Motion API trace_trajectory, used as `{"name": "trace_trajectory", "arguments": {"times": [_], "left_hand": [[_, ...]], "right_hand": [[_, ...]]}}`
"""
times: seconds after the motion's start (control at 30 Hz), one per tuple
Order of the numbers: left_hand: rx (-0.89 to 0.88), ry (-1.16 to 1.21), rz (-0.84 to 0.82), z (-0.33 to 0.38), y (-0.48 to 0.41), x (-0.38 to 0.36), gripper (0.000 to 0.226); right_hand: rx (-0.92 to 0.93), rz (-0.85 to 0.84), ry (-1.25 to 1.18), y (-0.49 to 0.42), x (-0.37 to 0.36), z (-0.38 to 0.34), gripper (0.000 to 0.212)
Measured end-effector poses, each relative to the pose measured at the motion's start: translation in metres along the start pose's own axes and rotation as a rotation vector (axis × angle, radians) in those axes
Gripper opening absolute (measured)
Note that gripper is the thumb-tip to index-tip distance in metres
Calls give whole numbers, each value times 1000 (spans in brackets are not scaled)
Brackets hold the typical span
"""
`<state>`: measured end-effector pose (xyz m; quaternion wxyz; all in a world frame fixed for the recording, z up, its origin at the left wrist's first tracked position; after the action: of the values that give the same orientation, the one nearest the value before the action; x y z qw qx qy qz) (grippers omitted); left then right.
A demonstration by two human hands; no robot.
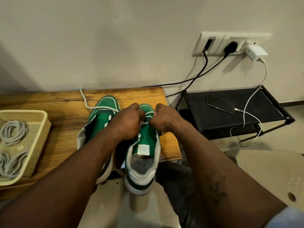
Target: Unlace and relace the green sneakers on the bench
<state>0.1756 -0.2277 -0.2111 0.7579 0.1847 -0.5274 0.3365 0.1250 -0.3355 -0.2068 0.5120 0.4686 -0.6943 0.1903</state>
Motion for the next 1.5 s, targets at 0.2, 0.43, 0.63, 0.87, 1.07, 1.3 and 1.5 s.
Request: {"name": "trace_trajectory", "arguments": {"times": [0.2,0.43,0.63,0.87,1.07,1.3,1.5], "left_hand": [[132,125,-55,-19,3,23,13],[240,232,-8,-23,8,32,13],[270,23,-79,-20,11,20,25],[356,-31,-308,-30,21,13,42],[369,94,-251,-19,15,21,16],[433,-83,-315,-34,24,16,20],[330,-180,121,-22,2,58,12]], "right_hand": [[-65,-69,-141,3,-2,3,35],[58,15,-103,-1,-1,-7,28],[170,4,8,-3,-4,-14,30],[219,22,20,-2,-6,-22,13],[209,12,5,-4,-6,-21,13],[226,23,3,-4,-5,-22,10],[221,27,18,-4,-4,-22,9]]}}
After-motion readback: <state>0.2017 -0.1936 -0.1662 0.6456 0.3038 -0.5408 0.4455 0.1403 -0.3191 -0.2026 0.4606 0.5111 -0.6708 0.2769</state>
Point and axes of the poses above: each hand's wrist, its own y-axis away from the middle knuckle, its own x-axis out of the back of the hand, z = x × y, the point moved 10 cm from there along -y, towards the middle knuckle, and after that the axes turned 14 degrees about z, right-handed, at the moved point
